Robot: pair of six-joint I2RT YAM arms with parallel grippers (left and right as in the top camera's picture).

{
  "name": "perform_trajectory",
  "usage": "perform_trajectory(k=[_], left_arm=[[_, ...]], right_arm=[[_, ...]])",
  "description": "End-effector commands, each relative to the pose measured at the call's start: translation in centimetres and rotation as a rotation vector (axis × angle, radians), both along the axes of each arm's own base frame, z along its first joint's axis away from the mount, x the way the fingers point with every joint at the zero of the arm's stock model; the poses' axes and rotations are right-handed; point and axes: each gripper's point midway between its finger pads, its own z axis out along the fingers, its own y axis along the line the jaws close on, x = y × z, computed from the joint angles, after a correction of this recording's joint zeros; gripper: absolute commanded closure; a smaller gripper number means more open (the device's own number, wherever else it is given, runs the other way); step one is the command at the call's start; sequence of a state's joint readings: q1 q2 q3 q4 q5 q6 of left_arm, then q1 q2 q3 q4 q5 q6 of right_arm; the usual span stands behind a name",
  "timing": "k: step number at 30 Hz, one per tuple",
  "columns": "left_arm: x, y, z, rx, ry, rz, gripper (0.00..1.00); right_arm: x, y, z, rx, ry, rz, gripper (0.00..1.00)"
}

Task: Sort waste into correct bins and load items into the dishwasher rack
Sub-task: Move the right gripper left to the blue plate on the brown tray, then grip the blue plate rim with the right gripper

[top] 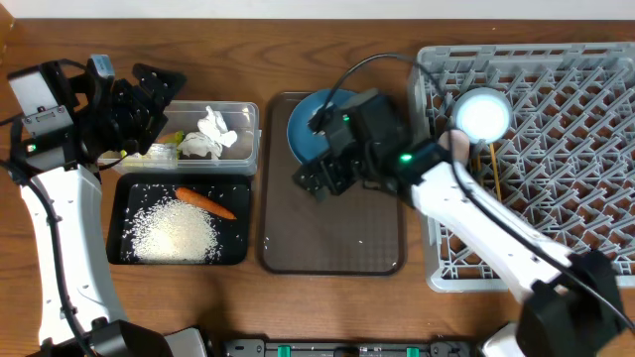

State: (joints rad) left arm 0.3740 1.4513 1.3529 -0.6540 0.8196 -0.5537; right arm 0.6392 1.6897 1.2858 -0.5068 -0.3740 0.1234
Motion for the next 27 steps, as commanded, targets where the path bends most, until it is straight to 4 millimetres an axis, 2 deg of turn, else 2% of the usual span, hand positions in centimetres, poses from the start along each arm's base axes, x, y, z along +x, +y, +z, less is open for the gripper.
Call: perform_trajectory(k=[1,4,6,10,19,27], left_arm=[[0.0,0.1,-0.1,-0.003,0.006,0.007,0.02],[0.0,0.1,-0.1,-0.003,0.006,0.007,0.02],[0.0,0.1,-0.1,-0.003,0.006,0.007,0.02],[0.0,0.1,-0.1,-0.003,0.006,0.007,0.02],[0.0,0.1,-0.1,-0.003,0.006,0.007,0.02],[0.0,0.1,-0.1,-0.003,0.006,0.007,0.02]], right_arm=[[0.0,0.9,-1.8,-0.016,0.032,0.0,0.07],[0.5,1.2,-3.4,-0.029,0.045,-0.002,0.27],[0.9,1.3,-4.4,-0.039,0.047,-0.006,0.34],[1.9,1.2,-6.4,-0.078,0.038,-0.033,0.39],[2.7,1.2,-10.1,-0.196,-0.006,-0.074,0.37],[3.0,1.8,-11.2,-0.219,-0.038,-0.075,0.29]])
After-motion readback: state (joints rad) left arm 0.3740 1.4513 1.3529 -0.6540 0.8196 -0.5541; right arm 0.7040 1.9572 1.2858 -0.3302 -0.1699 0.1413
